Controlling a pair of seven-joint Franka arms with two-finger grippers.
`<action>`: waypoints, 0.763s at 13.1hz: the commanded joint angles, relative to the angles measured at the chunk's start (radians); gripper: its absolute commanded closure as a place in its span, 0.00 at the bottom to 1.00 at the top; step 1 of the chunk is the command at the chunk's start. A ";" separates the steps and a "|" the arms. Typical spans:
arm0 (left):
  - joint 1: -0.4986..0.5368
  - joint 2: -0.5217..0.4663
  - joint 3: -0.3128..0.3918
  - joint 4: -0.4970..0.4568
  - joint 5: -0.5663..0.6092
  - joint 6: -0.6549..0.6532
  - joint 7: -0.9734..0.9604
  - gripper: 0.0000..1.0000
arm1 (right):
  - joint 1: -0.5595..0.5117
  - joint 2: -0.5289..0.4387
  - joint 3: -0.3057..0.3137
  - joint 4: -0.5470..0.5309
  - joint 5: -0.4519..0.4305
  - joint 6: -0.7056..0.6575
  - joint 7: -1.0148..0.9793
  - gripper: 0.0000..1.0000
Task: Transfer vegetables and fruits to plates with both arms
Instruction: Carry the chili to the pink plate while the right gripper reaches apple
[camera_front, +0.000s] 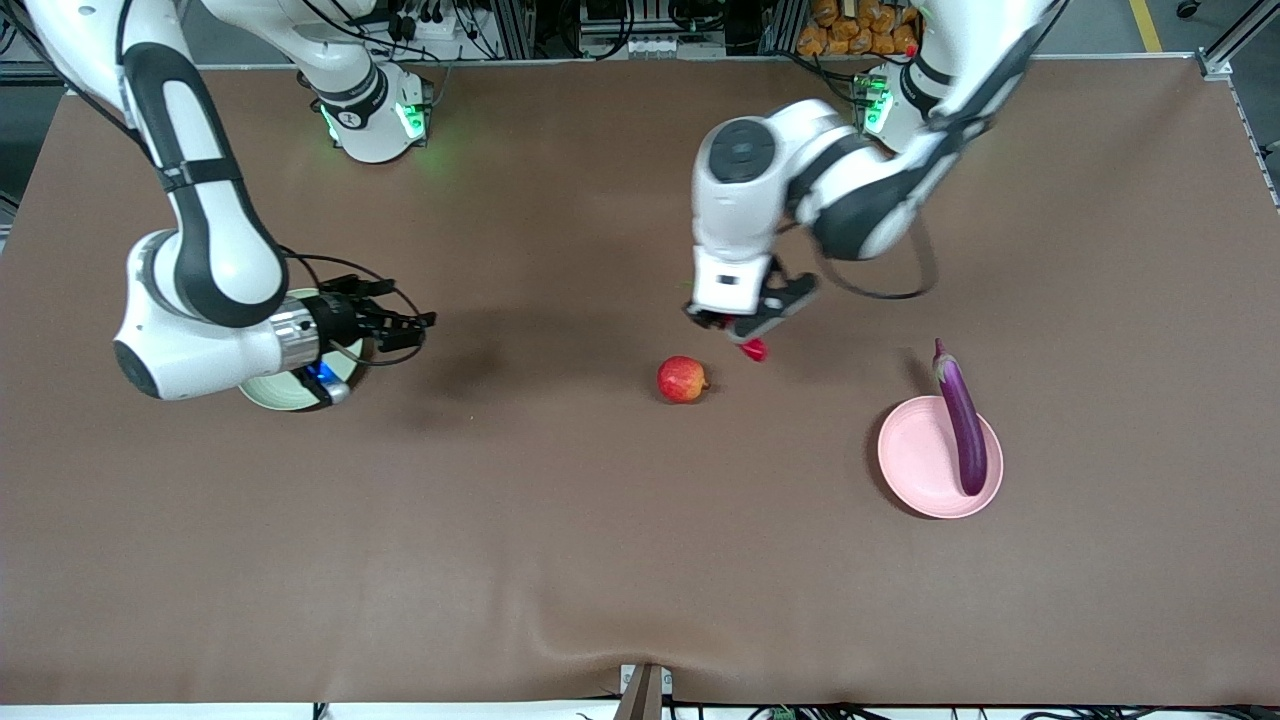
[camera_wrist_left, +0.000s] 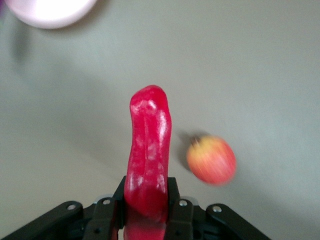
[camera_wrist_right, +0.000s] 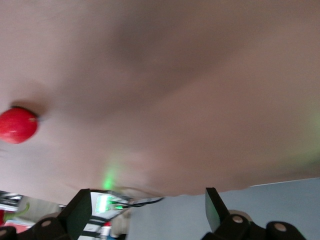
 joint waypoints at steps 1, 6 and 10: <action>0.227 0.021 -0.052 0.012 -0.022 -0.016 0.297 1.00 | 0.126 -0.021 -0.009 0.000 0.081 0.120 0.168 0.00; 0.390 0.180 0.045 0.098 -0.002 -0.005 0.726 1.00 | 0.392 0.051 -0.009 0.084 0.101 0.482 0.577 0.00; 0.376 0.325 0.093 0.187 0.069 0.001 0.757 0.99 | 0.505 0.188 -0.012 0.228 0.084 0.607 0.791 0.00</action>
